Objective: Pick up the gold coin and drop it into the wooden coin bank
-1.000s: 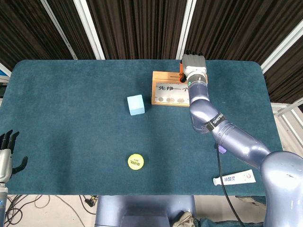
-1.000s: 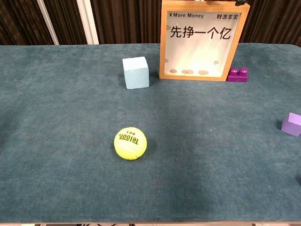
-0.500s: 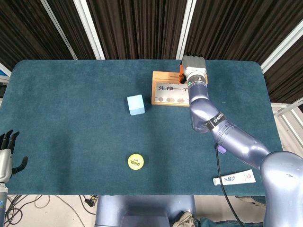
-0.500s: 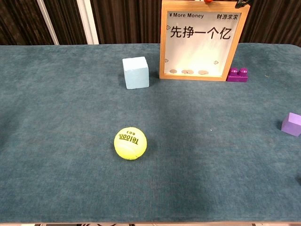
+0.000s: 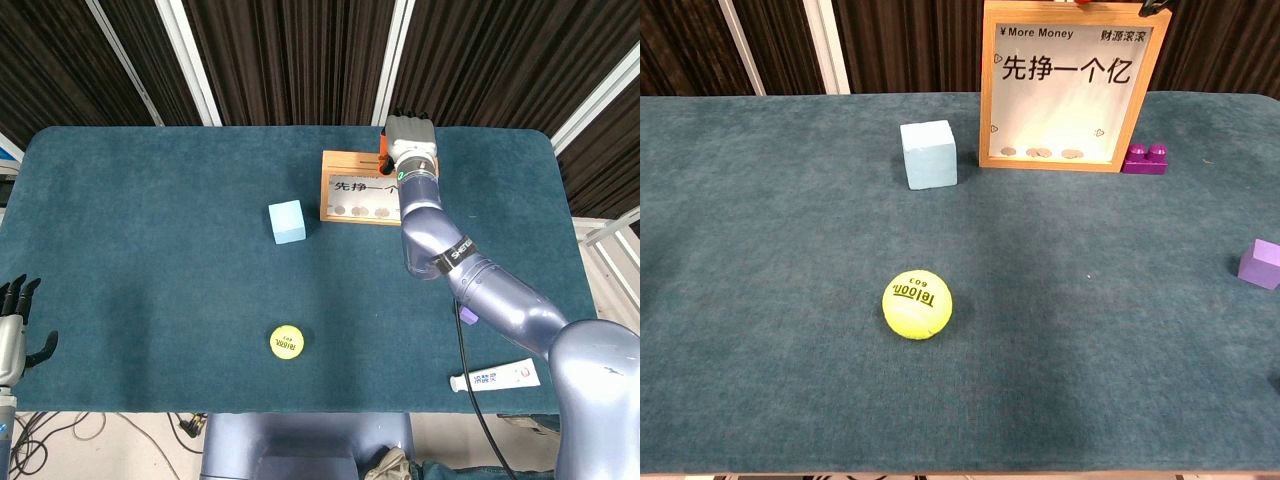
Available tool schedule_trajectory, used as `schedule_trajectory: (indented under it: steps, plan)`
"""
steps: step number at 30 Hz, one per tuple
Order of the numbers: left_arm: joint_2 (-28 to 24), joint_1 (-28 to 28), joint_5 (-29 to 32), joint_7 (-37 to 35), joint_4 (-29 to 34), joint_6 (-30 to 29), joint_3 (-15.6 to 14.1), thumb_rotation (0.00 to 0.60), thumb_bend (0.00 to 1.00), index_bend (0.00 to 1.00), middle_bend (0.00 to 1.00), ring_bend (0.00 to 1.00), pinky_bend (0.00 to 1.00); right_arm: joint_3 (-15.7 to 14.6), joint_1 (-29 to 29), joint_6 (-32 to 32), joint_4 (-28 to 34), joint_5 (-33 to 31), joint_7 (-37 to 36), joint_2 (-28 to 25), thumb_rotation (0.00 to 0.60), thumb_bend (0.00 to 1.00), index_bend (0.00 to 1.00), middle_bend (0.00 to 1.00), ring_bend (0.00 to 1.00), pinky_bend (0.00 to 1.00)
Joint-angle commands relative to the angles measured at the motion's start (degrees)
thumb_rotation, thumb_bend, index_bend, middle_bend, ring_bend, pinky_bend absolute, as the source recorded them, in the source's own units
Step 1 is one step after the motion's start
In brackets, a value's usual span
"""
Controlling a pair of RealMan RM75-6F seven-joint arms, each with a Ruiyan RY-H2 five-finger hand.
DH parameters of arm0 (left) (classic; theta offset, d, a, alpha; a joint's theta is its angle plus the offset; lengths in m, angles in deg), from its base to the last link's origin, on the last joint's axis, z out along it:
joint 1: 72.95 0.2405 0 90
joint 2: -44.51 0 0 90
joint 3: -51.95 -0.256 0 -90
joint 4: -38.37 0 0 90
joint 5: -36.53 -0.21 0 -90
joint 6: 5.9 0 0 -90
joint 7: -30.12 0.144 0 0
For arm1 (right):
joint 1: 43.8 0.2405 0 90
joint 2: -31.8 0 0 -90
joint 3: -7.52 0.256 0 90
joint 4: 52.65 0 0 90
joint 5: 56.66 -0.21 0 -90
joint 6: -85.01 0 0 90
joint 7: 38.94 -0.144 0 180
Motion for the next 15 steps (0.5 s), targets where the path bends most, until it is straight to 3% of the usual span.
schedule_trajectory:
  steps: [1,15]
  plan:
    - [0.0,0.0,0.1,0.1,0.0,0.0,0.0,0.6,0.34,0.11,0.0,0.0,0.0,0.1,0.0,-0.1,0.0,-0.2,0.3,0.0,0.6,0.5,0.61,0.03,0.0,0.0]
    - [0.0,-0.1,0.1,0.2,0.1,-0.1,-0.1,0.6,0.34,0.11,0.0,0.0,0.0,1.2,-0.2,-0.3,0.0,-1.3,2.1,0.0,0.6,0.5,0.6,0.03,0.0,0.0]
